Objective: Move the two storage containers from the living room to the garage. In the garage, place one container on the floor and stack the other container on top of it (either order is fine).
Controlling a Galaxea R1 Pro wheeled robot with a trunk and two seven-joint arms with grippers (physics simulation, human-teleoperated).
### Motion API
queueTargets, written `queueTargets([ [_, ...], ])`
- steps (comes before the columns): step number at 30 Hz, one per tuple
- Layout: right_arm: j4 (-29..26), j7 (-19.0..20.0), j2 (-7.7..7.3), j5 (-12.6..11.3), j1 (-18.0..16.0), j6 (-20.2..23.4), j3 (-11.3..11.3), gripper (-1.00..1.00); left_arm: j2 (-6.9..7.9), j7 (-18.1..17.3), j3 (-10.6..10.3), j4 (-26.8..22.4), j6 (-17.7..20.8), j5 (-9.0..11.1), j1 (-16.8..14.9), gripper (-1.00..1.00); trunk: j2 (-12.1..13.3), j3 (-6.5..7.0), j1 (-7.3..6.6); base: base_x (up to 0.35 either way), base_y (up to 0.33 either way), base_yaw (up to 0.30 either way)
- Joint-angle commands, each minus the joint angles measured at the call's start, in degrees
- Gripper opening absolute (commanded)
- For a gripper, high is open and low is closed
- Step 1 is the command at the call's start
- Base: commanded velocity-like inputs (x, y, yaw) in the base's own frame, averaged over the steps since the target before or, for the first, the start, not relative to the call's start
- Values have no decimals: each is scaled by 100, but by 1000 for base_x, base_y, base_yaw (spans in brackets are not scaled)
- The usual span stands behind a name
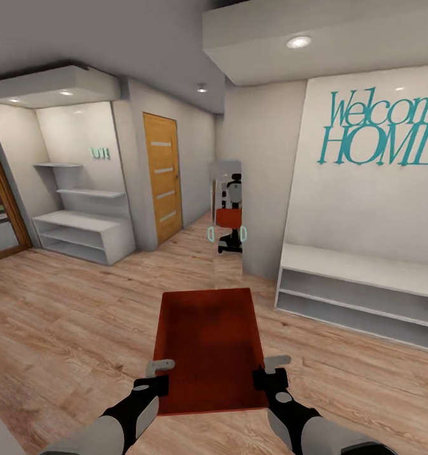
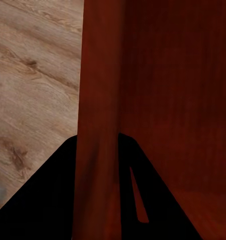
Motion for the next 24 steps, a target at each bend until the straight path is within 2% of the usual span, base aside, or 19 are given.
queueTargets([
  [1,-5,-19,-31,42,0,-2,-379,-100,354,47,292,-19,15,466,-4,-100,-4,-2,5,322,0,140],
  [18,-5,-19,-25,42,0,-2,-379,-100,354,47,290,-18,15,466,-4,-100,-4,-2,5,322,0,17],
  [24,-5,-19,-25,42,0,-2,-379,-100,354,47,290,-18,15,466,-4,-100,-4,-2,5,322,0,205],
])
